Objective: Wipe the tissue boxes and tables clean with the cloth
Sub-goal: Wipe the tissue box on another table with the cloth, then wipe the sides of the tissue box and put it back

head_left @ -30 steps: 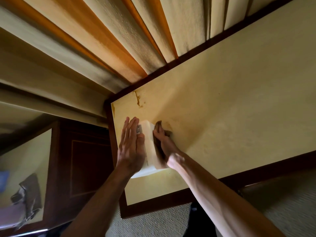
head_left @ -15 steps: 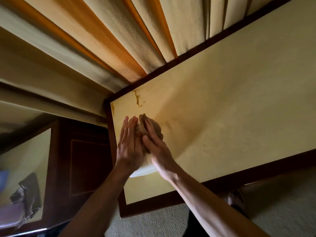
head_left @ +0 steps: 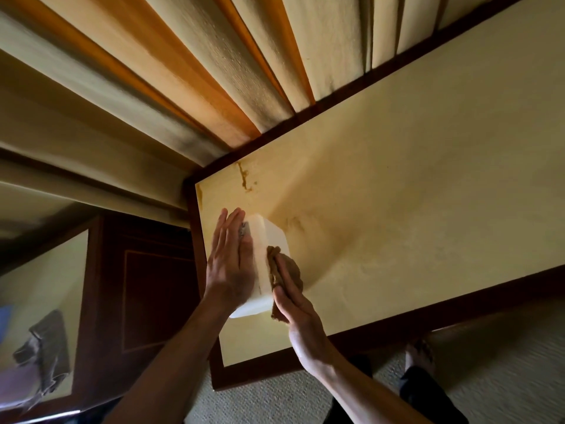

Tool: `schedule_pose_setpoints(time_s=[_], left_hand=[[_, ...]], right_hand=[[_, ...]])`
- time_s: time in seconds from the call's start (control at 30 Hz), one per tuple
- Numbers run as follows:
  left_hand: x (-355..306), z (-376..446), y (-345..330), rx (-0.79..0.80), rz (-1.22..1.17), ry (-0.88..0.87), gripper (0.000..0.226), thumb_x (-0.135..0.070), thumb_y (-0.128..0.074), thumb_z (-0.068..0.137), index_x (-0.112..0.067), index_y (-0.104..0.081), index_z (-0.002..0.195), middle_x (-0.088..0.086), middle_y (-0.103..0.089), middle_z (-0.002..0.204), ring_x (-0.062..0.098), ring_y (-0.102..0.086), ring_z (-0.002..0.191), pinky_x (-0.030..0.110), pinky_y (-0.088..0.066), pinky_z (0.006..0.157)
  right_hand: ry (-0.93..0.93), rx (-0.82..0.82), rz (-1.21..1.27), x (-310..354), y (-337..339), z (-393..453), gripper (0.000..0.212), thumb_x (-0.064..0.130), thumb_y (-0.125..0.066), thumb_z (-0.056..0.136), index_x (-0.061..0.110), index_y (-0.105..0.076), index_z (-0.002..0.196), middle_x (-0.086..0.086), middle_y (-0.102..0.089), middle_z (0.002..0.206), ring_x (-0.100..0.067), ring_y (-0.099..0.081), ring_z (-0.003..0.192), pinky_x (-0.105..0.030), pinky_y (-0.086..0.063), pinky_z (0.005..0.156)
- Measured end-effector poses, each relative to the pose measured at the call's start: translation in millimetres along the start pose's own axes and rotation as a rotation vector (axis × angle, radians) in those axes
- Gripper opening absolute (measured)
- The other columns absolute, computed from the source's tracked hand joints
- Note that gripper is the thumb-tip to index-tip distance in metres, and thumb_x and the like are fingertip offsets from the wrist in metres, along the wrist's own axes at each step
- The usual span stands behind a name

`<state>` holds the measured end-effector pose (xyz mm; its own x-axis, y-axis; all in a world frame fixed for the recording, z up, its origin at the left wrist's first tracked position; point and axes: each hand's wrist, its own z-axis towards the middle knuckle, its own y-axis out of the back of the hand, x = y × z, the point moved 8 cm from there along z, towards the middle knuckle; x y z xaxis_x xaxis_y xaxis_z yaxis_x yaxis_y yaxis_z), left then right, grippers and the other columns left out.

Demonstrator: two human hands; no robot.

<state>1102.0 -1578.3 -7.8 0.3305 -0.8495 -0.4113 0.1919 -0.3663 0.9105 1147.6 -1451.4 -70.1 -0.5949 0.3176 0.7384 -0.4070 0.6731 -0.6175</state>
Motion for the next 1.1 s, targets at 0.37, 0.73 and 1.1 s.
schedule_pose_setpoints(time_s=[0.37,0.73,1.1], left_hand=[[-3,0,2,0.012,0.050,-0.031,0.057,-0.038,-0.023,0.104,-0.008,-0.035,0.151,0.009,-0.036,0.158,0.018,-0.017,0.151,0.048,-0.019,0.122],[-1,-3,2,0.107,0.146,0.060,0.063,-0.046,-0.014,0.101,-0.016,-0.030,0.154,0.003,-0.035,0.156,0.019,-0.026,0.146,0.055,-0.027,0.118],[-3,19,26,0.303,0.115,0.101,0.051,-0.045,-0.034,0.105,-0.025,-0.034,0.152,-0.005,-0.036,0.157,0.014,-0.026,0.147,0.050,-0.008,0.124]], right_hand=[[-0.131,-0.114,-0.090,-12,19,26,0.053,0.038,-0.036,0.104,0.030,-0.018,0.154,0.003,-0.027,0.157,-0.013,-0.033,0.140,-0.015,-0.042,0.100],[-0.220,-0.297,-0.059,-12,45,45,0.031,0.031,-0.047,0.100,0.054,-0.067,0.107,0.003,-0.060,0.129,-0.015,-0.061,0.114,-0.046,-0.050,0.100],[-0.308,-0.318,-0.281,42,63,72,0.021,0.023,-0.050,0.098,0.024,-0.070,0.103,-0.008,-0.071,0.105,-0.030,-0.065,0.105,-0.047,-0.051,0.097]])
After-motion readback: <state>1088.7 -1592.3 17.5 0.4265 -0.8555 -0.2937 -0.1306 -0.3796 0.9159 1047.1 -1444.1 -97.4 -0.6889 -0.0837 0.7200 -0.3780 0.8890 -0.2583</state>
